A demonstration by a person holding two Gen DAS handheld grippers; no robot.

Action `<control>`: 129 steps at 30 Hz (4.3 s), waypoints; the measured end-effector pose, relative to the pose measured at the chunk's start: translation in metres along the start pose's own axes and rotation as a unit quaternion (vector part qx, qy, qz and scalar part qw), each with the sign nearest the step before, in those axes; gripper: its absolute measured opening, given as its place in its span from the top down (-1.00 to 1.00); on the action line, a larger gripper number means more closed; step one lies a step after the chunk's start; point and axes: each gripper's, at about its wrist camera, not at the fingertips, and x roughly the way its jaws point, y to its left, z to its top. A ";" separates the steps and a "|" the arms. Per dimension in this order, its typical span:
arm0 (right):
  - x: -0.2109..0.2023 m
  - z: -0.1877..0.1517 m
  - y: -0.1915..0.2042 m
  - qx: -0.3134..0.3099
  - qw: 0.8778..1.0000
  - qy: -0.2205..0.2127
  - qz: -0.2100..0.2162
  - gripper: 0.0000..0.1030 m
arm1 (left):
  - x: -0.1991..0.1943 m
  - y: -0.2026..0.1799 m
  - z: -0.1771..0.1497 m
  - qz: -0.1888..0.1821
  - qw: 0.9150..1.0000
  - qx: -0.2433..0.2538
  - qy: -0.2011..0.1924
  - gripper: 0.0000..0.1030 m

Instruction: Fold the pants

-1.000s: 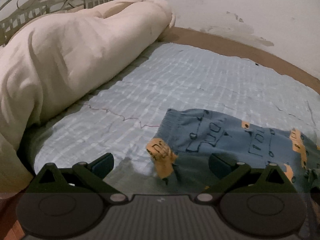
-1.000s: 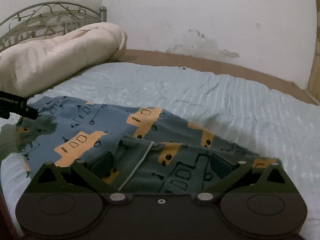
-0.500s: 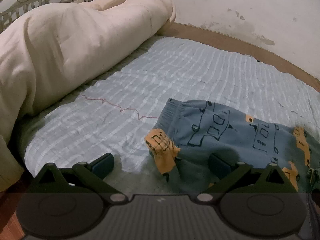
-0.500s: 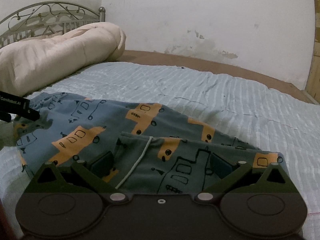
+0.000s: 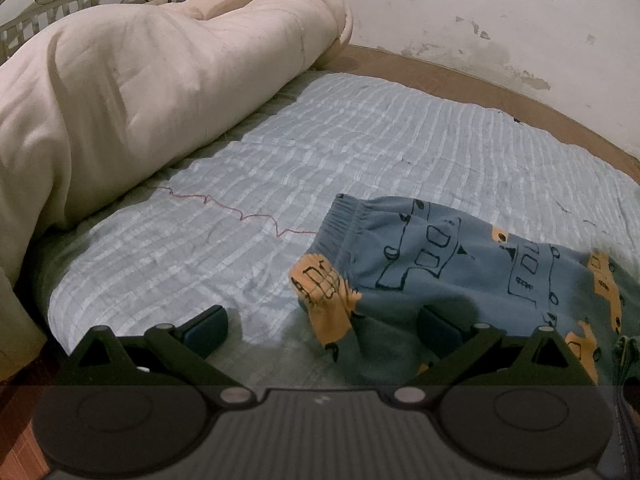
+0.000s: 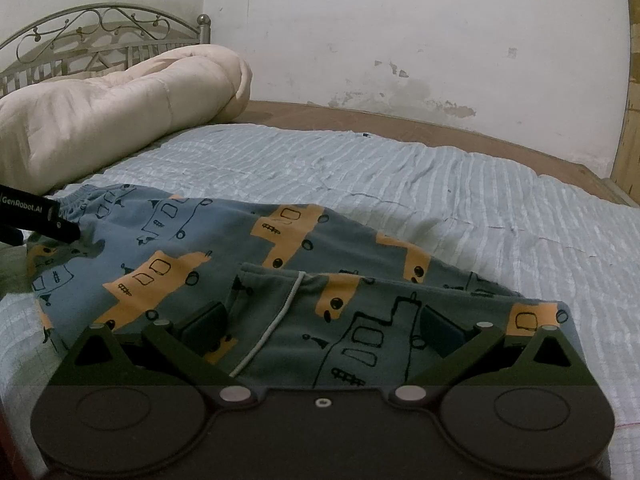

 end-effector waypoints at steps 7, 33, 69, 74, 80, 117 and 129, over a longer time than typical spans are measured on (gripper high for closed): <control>0.000 0.000 0.000 0.000 1.000 0.000 0.000 -0.99 | 0.000 0.000 0.000 0.001 1.000 0.001 0.000 -0.99; 0.002 -0.002 -0.001 0.006 1.000 -0.002 0.006 -0.99 | 0.013 0.042 -0.002 -0.119 0.983 -0.135 -0.027 0.20; -0.035 0.010 -0.017 0.037 0.998 -0.043 0.011 -0.99 | -0.080 -0.065 0.003 -0.099 0.968 0.086 -0.216 0.70; -0.065 0.008 -0.033 0.034 0.997 -0.065 -0.005 -0.99 | -0.109 -0.096 0.001 -0.156 0.949 0.136 -0.240 0.70; -0.098 -0.008 -0.065 0.043 0.996 -0.065 -0.048 -0.99 | -0.141 -0.147 -0.013 -0.232 0.914 0.216 -0.252 0.70; -0.100 -0.029 -0.127 0.167 0.986 -0.026 -0.002 -0.97 | -0.098 -0.143 -0.055 -0.145 0.974 0.160 -0.063 -0.99; -0.090 -0.020 -0.128 0.189 0.982 -0.025 0.011 0.74 | -0.063 -0.122 -0.059 -0.175 0.979 0.107 0.017 -0.82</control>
